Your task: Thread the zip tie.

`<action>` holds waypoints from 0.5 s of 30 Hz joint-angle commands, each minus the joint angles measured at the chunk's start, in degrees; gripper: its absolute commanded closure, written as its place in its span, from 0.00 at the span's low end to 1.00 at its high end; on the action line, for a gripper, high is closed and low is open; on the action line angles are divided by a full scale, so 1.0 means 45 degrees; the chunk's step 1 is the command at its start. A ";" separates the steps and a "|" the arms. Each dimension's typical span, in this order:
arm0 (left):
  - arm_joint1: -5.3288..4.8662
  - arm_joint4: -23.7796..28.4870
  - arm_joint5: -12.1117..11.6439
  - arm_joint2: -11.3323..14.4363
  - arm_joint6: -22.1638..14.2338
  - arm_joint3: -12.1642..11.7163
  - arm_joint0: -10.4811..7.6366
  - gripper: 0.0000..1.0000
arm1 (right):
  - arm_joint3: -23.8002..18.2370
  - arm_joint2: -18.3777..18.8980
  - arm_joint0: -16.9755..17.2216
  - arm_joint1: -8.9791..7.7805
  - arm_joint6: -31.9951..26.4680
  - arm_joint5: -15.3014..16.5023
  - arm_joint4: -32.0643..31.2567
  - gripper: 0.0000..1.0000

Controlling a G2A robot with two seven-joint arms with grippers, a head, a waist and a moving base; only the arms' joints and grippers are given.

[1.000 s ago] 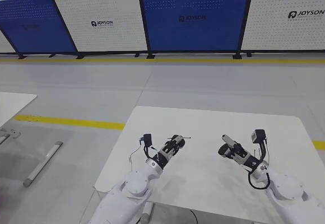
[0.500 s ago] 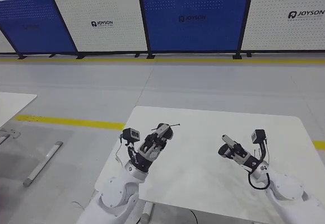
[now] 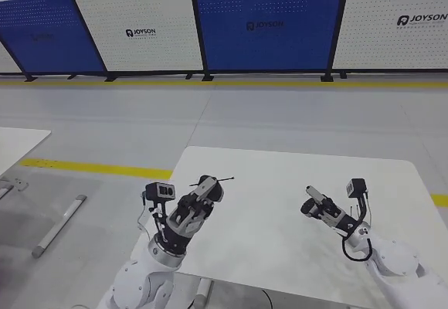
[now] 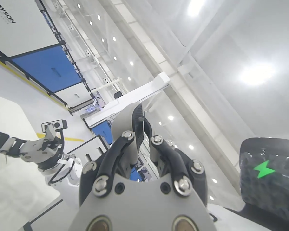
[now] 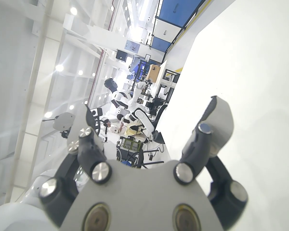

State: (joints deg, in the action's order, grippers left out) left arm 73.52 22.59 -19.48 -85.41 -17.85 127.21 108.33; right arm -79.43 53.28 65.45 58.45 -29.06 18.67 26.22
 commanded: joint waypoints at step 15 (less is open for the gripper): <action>0.0323 -0.2123 0.1679 0.2413 0.0704 -0.5477 -0.3437 1.00 | 0.0000 0.0000 0.0000 0.0000 0.0000 0.0000 0.0000 0.00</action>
State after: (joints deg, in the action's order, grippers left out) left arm 74.94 13.31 -12.30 -75.10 -14.66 103.99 93.64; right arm -79.43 53.28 65.45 58.44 -29.06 18.67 26.22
